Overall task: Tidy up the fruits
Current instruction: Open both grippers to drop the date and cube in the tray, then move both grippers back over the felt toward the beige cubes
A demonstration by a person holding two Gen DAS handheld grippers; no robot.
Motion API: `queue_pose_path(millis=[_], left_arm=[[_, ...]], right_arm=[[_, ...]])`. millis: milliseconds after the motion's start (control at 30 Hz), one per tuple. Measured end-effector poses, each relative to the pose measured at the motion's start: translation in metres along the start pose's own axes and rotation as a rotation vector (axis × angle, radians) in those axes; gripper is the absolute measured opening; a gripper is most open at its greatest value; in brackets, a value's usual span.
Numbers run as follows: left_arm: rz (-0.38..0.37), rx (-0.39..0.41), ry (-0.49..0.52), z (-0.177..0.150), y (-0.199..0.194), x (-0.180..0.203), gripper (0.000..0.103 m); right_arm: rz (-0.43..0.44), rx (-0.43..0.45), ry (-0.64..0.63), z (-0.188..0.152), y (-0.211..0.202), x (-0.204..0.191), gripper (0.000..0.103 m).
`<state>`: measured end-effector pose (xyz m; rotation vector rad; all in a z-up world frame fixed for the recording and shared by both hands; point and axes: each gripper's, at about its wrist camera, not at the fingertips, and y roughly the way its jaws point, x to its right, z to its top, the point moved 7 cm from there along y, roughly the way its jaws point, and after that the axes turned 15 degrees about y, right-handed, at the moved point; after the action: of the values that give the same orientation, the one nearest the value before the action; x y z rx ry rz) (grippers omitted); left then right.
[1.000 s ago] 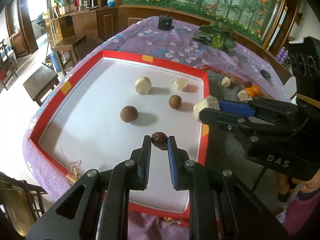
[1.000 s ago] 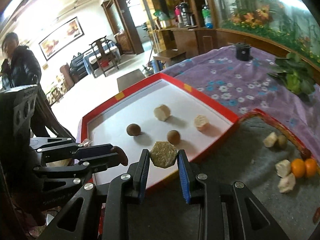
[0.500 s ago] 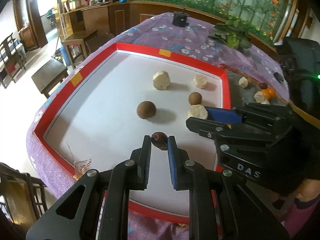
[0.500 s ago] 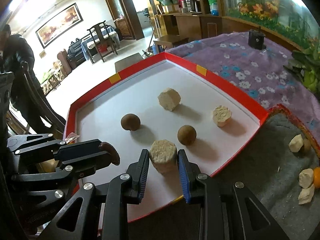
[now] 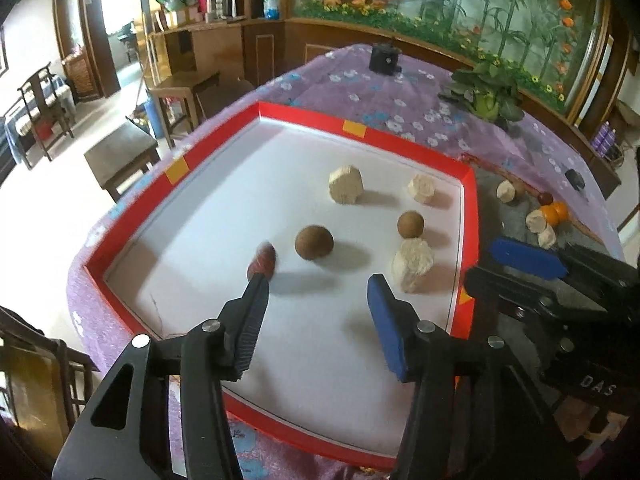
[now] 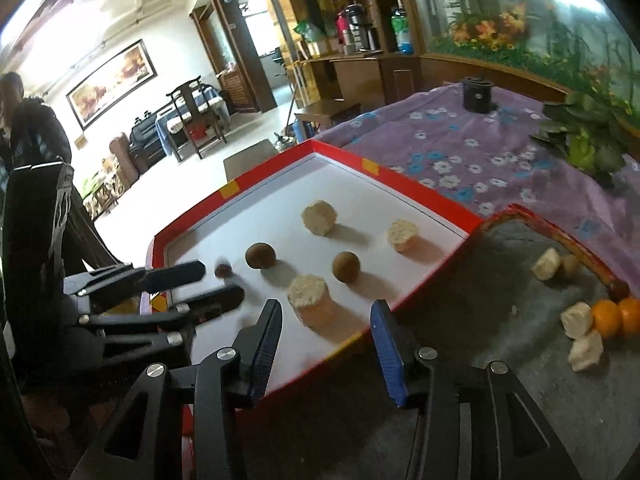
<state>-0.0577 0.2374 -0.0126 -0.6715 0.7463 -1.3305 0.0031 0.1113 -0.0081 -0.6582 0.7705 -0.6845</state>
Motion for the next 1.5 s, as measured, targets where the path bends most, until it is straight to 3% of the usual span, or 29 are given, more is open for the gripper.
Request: queue_pose_path(millis=[167, 433, 667, 1033, 1233, 1500], left_arm=[[0.026, 0.027, 0.007, 0.006, -0.007, 0.009, 0.060], [0.000, 0.061, 0.046, 0.022, -0.011, 0.046, 0.060], [-0.053, 0.059, 0.094, 0.034, -0.009, 0.088, 0.060], [-0.142, 0.024, 0.155, 0.048, 0.009, 0.154, 0.060], [-0.165, 0.000, 0.182, 0.057, 0.019, 0.175, 0.060], [-0.155, -0.004, 0.162, 0.069, 0.027, 0.168, 0.060]], right_arm=[[-0.031, 0.050, 0.009, -0.004, -0.018, 0.013, 0.052], [-0.092, 0.050, 0.052, -0.012, -0.048, 0.045, 0.053], [-0.177, 0.069, 0.095, -0.027, -0.078, 0.091, 0.057], [-0.221, 0.116, 0.206, -0.044, -0.121, 0.158, 0.061], [-0.190, 0.123, 0.225, -0.038, -0.119, 0.172, 0.061], [-0.151, 0.067, 0.151, -0.009, -0.078, 0.175, 0.060]])
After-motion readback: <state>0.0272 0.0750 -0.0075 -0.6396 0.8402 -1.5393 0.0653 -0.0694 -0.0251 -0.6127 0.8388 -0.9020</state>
